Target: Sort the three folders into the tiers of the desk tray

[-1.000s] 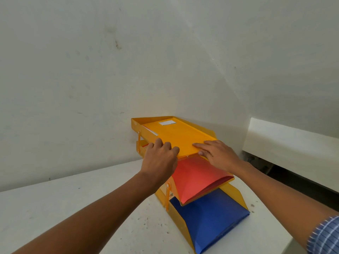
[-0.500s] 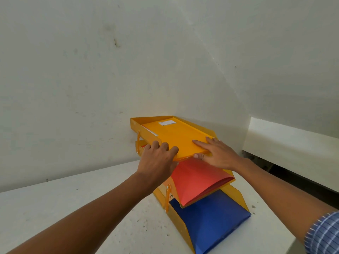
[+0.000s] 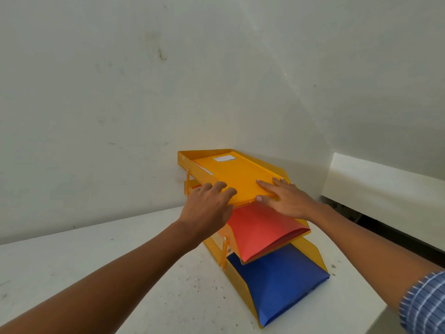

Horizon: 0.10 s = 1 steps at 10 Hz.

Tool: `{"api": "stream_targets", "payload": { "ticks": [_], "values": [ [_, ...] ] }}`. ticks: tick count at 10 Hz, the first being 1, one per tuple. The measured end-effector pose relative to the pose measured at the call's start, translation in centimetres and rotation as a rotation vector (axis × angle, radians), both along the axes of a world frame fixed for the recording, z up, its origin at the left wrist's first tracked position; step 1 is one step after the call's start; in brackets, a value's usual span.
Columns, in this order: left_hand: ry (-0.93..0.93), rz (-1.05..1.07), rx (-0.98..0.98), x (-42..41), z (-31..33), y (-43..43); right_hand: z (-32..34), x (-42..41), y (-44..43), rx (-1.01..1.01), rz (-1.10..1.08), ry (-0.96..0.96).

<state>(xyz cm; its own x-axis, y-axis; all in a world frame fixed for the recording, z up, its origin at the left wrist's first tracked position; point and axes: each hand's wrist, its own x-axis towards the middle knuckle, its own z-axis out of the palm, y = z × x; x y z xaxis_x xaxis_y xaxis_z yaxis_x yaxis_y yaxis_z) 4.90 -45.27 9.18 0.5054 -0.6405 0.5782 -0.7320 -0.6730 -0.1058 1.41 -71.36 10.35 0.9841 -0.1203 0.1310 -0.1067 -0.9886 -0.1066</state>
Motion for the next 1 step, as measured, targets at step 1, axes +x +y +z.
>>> {"api": "stream_targets", "payload": {
  "ticks": [1],
  "values": [
    [-0.02,0.012,-0.041,-0.03,1.12,1.76,0.93,-0.48,1.53,0.101,0.038,-0.133]
  ]
}}
